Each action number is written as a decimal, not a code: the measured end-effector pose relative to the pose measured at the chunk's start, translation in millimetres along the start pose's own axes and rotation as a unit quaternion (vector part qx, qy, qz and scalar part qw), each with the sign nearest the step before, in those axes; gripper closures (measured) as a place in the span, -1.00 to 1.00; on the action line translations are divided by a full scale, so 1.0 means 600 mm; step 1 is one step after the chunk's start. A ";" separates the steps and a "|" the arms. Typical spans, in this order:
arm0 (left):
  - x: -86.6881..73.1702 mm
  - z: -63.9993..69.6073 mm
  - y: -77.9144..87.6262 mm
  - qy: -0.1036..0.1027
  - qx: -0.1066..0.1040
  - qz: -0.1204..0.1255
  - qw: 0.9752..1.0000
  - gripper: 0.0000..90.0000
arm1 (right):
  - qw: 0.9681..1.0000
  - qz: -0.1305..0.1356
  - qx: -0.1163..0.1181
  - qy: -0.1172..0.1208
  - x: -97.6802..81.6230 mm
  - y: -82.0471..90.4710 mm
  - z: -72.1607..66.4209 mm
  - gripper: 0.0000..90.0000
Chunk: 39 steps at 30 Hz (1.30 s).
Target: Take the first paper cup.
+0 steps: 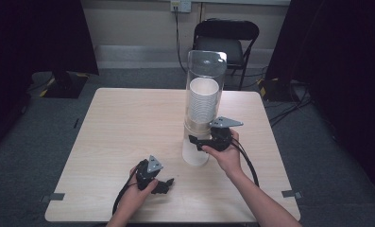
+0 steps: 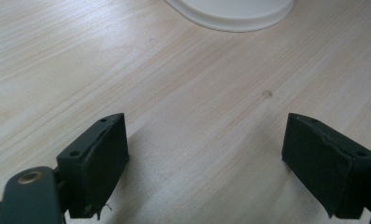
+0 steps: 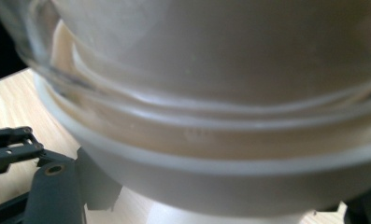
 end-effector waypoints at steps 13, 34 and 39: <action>0.000 0.001 -0.001 0.002 -0.001 0.002 1.000 -0.71 | 1.000 0.024 -0.002 0.018 -0.006 -0.006 0.006 -0.21; 0.000 0.002 -0.002 0.003 -0.002 0.002 1.000 -0.72 | 0.998 0.047 -0.001 0.039 -0.018 -0.007 0.007 -0.18; 0.000 0.002 -0.002 0.002 -0.002 0.001 1.000 -0.72 | 0.998 0.045 -0.001 0.041 -0.019 -0.006 0.005 -0.18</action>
Point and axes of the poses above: each handheld gripper's, and its own axes: y roughly backward along the jaws, x roughly out of its top, z roughly to its right, the point moved 5 cm from there along -y, roughly forward along the jaws, and after that the axes turned 6 degrees about -x, right-handed, at the moved point
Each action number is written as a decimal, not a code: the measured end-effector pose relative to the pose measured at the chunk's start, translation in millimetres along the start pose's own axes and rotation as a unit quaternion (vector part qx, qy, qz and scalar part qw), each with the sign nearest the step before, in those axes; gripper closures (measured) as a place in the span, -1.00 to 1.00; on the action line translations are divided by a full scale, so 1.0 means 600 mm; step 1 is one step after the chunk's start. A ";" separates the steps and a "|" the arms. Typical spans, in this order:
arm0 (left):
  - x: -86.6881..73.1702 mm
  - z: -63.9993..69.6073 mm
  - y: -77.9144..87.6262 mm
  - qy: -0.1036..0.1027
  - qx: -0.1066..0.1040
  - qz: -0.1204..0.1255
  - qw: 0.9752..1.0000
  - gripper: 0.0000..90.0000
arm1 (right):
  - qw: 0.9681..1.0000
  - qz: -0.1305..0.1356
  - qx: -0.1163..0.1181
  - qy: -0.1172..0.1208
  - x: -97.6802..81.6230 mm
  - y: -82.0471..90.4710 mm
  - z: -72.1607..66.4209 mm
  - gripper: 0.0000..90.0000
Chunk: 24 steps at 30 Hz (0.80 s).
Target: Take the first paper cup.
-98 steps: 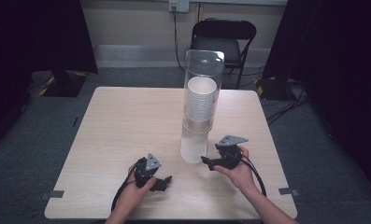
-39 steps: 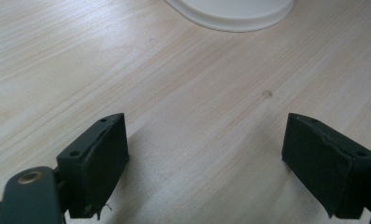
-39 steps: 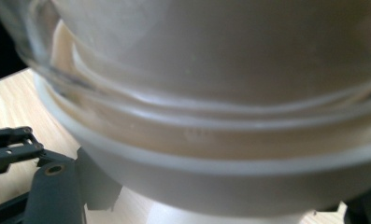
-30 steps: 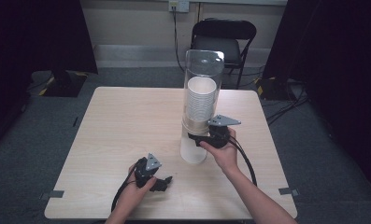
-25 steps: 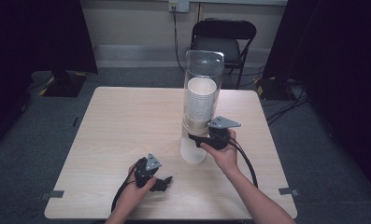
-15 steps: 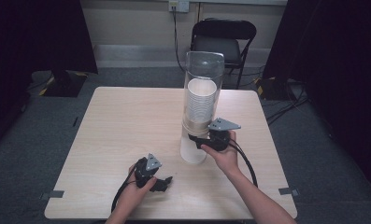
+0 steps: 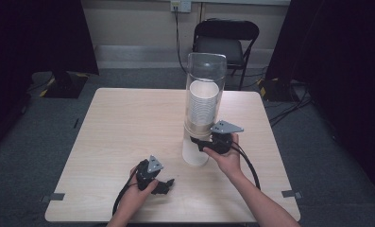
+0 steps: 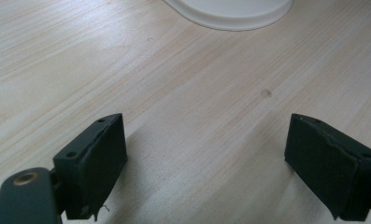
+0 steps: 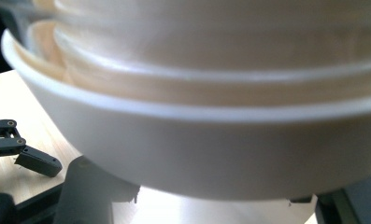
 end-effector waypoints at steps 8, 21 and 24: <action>0.000 0.000 0.000 0.000 0.000 0.000 1.000 -0.72 | 1.000 0.004 0.000 0.001 -0.001 -0.001 0.000 -0.18; 0.000 0.000 0.000 0.000 0.000 0.000 1.000 -0.72 | 1.000 0.005 -0.001 0.001 -0.004 -0.001 0.000 -0.17; 0.000 0.000 0.000 0.001 0.000 0.001 1.000 -0.72 | 1.000 0.008 0.000 0.000 -0.005 -0.001 0.001 -0.17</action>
Point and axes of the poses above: each handheld gripper's, and its own axes: y roughly backward along the jaws, x roughly out of its top, z roughly to its right, the point moved 5 cm from there along -y, roughly forward along the jaws, and after that the axes turned 6 degrees about -x, right-handed, at the moved point
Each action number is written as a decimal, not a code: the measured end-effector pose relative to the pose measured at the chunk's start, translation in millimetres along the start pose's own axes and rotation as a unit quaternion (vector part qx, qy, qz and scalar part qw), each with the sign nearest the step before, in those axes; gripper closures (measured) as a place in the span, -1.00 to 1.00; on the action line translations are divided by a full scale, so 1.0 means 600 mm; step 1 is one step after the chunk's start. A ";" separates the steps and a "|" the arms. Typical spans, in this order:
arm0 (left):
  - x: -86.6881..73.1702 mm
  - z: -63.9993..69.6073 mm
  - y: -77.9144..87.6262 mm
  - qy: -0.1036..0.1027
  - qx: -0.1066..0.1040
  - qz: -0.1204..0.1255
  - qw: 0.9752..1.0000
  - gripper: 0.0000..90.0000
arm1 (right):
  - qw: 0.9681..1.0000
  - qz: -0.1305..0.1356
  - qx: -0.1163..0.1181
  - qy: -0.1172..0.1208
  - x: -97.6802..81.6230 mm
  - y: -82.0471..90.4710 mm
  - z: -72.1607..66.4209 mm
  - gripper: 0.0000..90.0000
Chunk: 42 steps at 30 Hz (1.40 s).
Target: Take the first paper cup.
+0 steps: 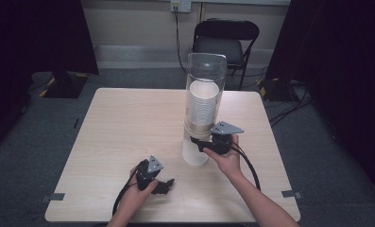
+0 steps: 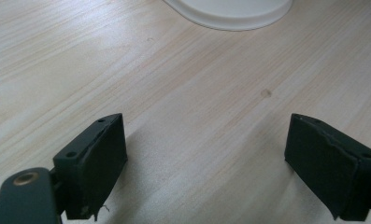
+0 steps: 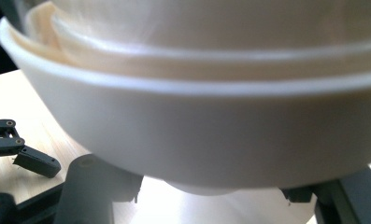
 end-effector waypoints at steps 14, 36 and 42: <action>0.000 0.000 0.000 0.000 0.000 0.000 1.000 -0.72 | 0.997 -0.065 -0.012 0.028 -0.040 -0.011 0.005 -0.15; 0.006 -0.002 0.004 0.019 0.011 -0.002 1.000 -0.54 | 0.983 -0.163 0.046 0.065 -0.145 0.054 -0.019 -0.18; 0.029 0.002 0.023 0.038 -0.012 0.022 0.999 -0.62 | 0.985 -0.138 0.069 0.074 -0.135 0.064 -0.044 -0.19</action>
Point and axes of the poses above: each handheld gripper's, and its own axes: y roughly backward along the jaws, x roughly out of its top, z roughly to its right, the point moved 5 cm from there along -y, roughly forward along the jaws, and after that the axes turned 6 degrees about -x, right-handed, at the moved point
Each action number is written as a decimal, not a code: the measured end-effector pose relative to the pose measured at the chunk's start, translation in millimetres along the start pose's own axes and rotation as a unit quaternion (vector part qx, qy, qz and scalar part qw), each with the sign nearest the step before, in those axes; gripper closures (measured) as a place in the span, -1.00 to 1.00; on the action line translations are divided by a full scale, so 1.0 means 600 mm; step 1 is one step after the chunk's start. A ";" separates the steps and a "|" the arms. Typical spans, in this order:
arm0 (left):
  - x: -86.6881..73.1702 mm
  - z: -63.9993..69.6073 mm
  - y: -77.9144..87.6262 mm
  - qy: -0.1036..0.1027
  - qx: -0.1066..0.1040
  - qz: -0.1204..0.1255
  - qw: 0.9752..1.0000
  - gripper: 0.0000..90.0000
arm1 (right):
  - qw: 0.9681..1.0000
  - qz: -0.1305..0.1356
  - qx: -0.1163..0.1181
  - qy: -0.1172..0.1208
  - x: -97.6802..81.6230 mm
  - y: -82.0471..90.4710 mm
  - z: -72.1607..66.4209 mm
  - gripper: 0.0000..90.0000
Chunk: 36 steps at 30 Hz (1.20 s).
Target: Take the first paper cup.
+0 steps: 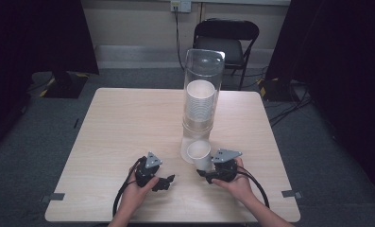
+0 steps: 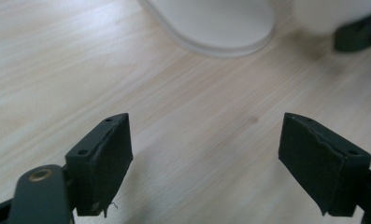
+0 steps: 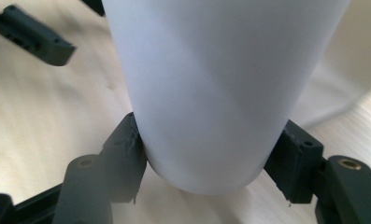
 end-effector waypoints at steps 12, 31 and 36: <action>0.069 -0.007 0.076 0.052 -0.012 0.084 0.995 -0.65 | 0.999 0.013 0.017 0.041 0.013 -0.018 -0.045 -0.19; 0.075 0.011 0.074 0.042 -0.063 0.078 0.994 -0.02 | 0.993 0.024 0.038 0.107 0.025 -0.030 -0.096 -0.20; 0.071 0.005 0.074 0.058 -0.060 0.076 0.994 0.13 | 0.992 0.031 0.042 0.113 0.028 -0.029 -0.103 -0.21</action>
Point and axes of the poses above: each handheld gripper's, and its own axes: y roughly backward along the jaws, x roughly out of its top, z roughly to its right, the point moved 5 cm from there along -y, roughly forward along the jaws, and after that the axes turned 6 degrees about -x, right-handed, at the moved point
